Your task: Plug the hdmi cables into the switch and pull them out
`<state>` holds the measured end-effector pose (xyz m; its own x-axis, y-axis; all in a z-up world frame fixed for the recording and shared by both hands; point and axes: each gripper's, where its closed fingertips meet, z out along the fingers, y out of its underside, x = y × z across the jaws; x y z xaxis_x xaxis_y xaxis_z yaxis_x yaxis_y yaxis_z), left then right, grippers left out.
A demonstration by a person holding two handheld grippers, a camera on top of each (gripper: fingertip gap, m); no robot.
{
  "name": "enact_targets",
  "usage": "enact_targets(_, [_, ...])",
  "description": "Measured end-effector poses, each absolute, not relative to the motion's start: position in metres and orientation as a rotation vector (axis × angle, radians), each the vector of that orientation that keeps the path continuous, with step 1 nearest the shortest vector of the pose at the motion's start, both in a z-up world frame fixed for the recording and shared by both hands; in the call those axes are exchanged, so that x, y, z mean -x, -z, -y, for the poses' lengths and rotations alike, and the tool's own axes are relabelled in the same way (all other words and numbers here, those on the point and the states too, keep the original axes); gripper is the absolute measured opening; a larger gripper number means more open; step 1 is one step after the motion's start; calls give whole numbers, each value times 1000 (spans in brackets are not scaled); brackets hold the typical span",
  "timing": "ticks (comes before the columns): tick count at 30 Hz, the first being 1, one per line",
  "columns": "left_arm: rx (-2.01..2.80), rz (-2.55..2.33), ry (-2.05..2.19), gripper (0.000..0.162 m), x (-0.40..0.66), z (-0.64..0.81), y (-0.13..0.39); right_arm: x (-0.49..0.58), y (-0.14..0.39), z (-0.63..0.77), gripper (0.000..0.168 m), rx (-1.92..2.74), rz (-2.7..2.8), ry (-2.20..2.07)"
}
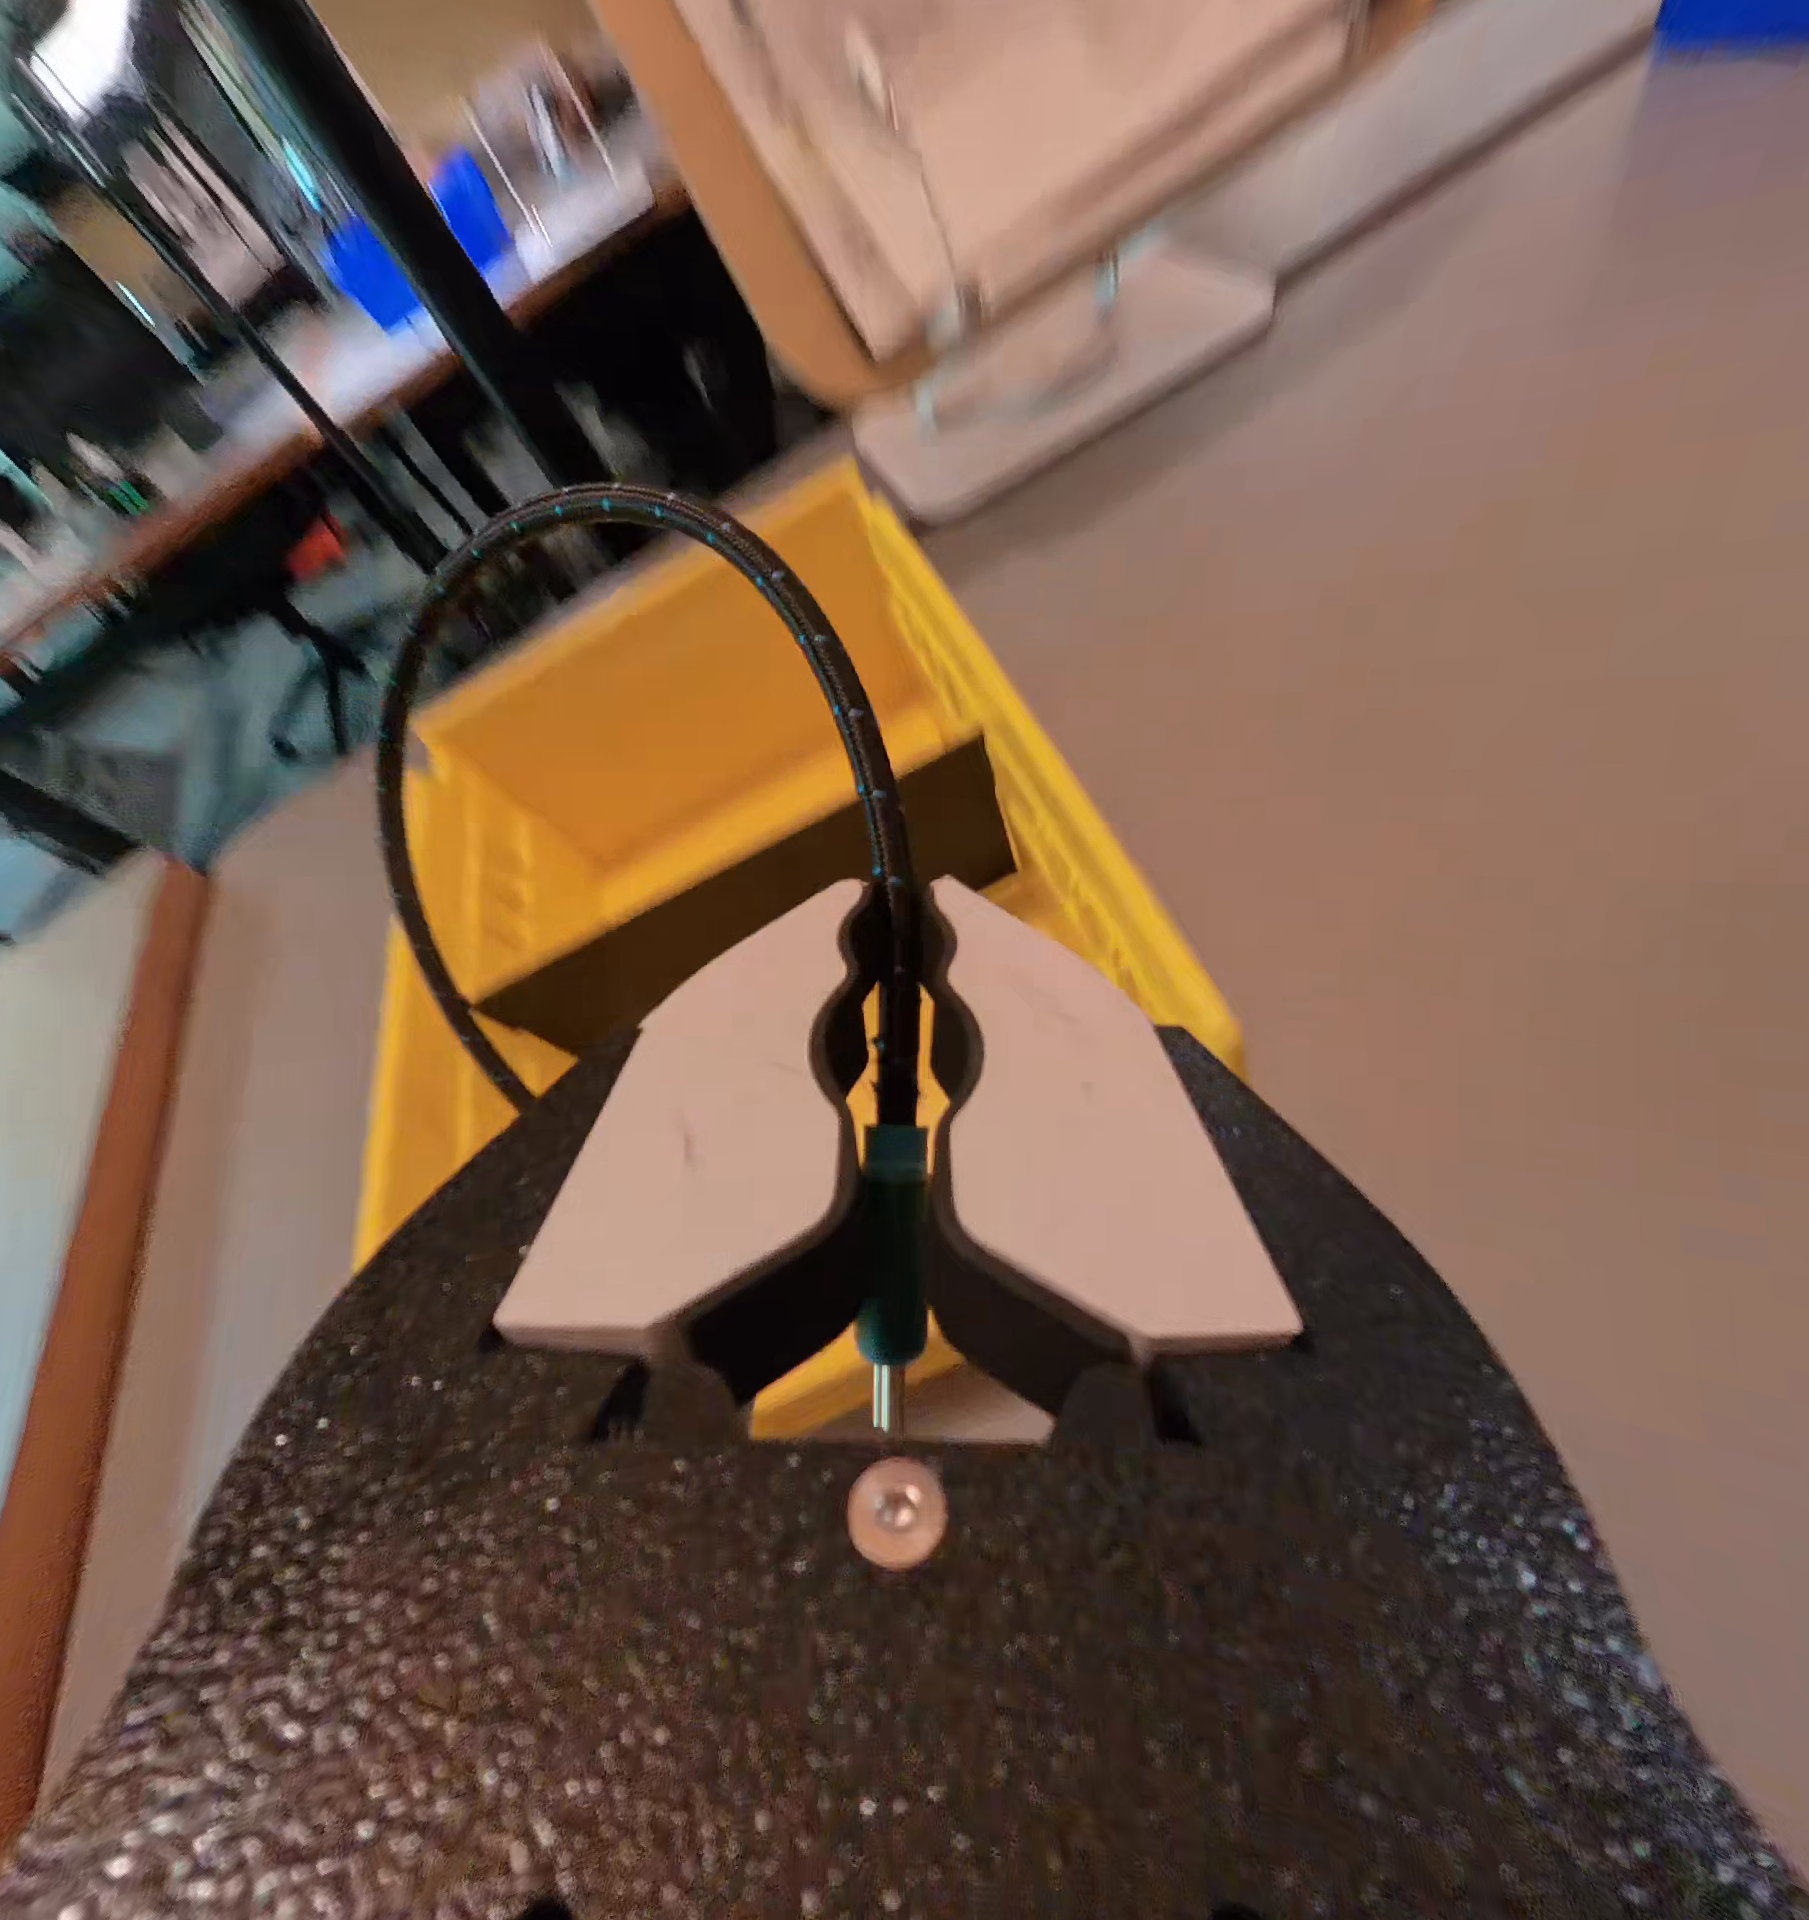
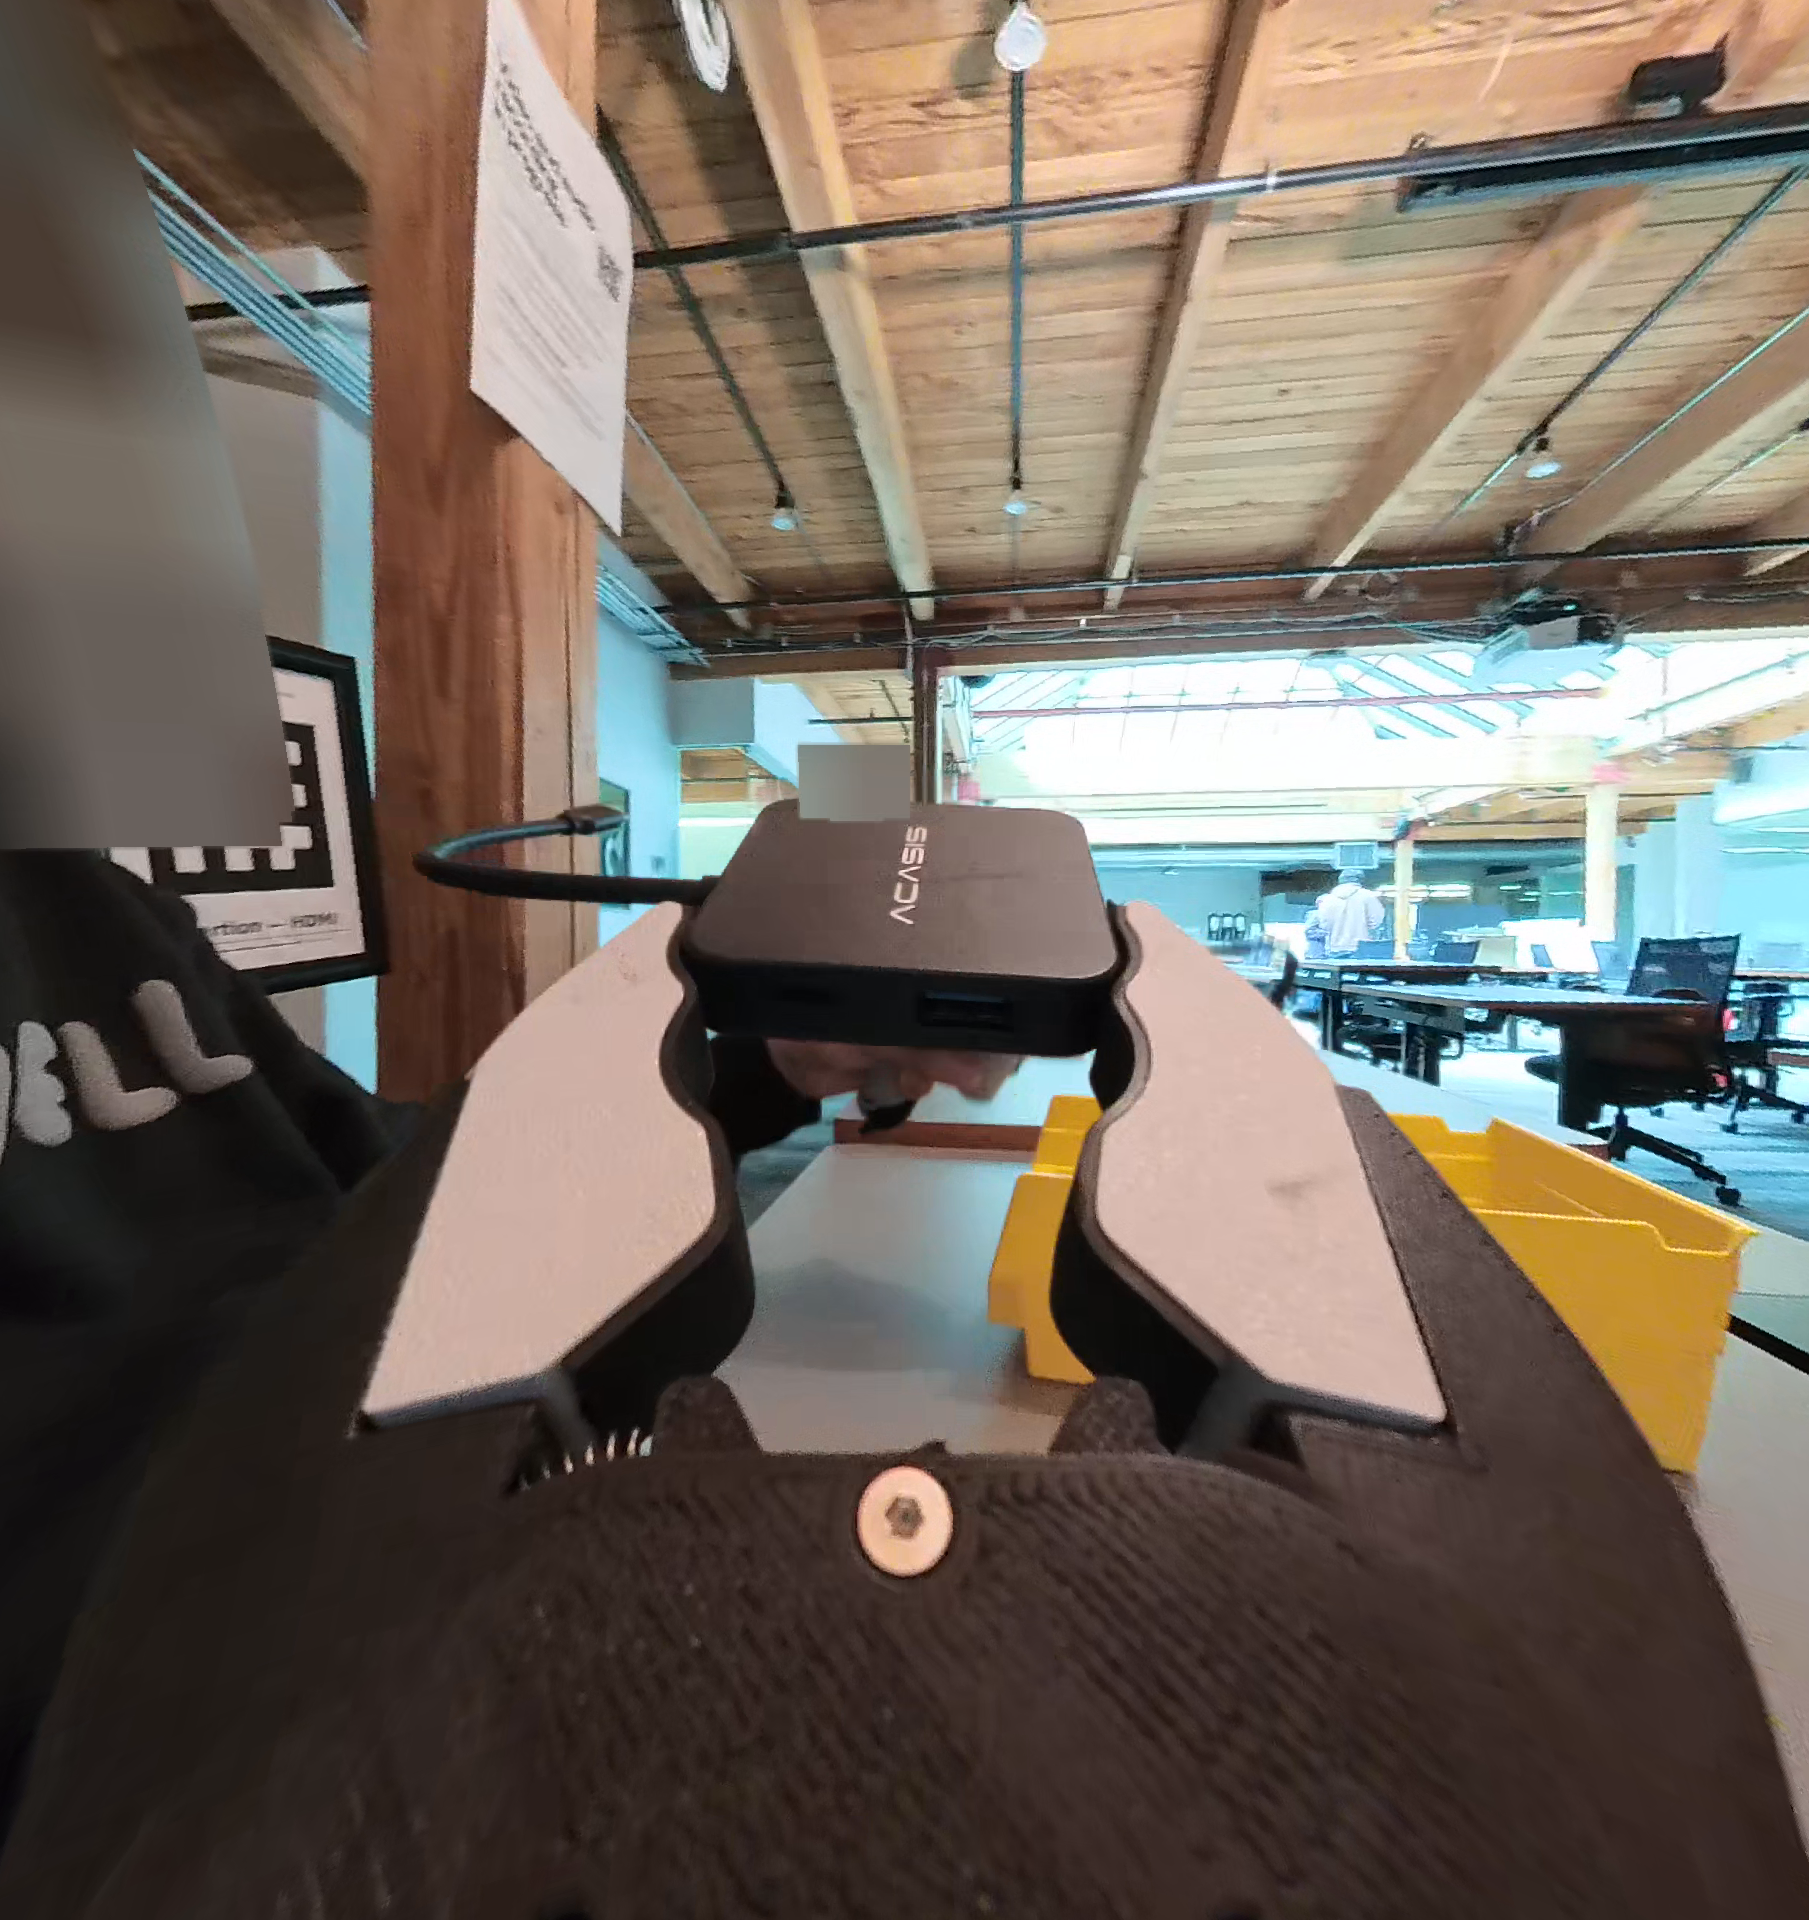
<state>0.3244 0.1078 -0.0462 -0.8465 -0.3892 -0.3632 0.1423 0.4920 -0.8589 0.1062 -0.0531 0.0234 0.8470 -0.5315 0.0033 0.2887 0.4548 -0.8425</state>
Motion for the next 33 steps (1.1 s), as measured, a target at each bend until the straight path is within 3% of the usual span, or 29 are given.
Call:
enact_targets(1, [152,-2149,1417,6,-314,-105,28,-105,-22,51,73,995,-272,506])
enact_targets(4, [-201,-1963,1633,6,-255,-83,-16,-98,-22,49,73,1024,-233,505])
enact_targets(6, [-510,-1915,1677,6,-205,-63,-19,-89,-27,54,73,1007,-199,521])
enact_targets(12, [-1180,-2067,1385,6,-131,-24,73,-60,-44,89,73,915,-142,594])
enact_targets(18, [-1446,-2159,1238,10,-120,-14,146,-52,-52,113,73,827,-161,642])
enact_targets(20, [-1380,-2301,1222,11,-126,-16,158,-56,-49,108,73,858,-168,646])
enact_targets(23, [-1174,-2444,1205,43,-146,-19,157,-61,-45,100,73,903,-173,646])
enact_targets(26, [-904,-2502,1158,54,-175,-22,145,-64,-43,97,73,918,-180,643])
enact_targets(33, [-112,-3031,818,46,-180,-47,163,-65,-42,98,73,916,-186,651])
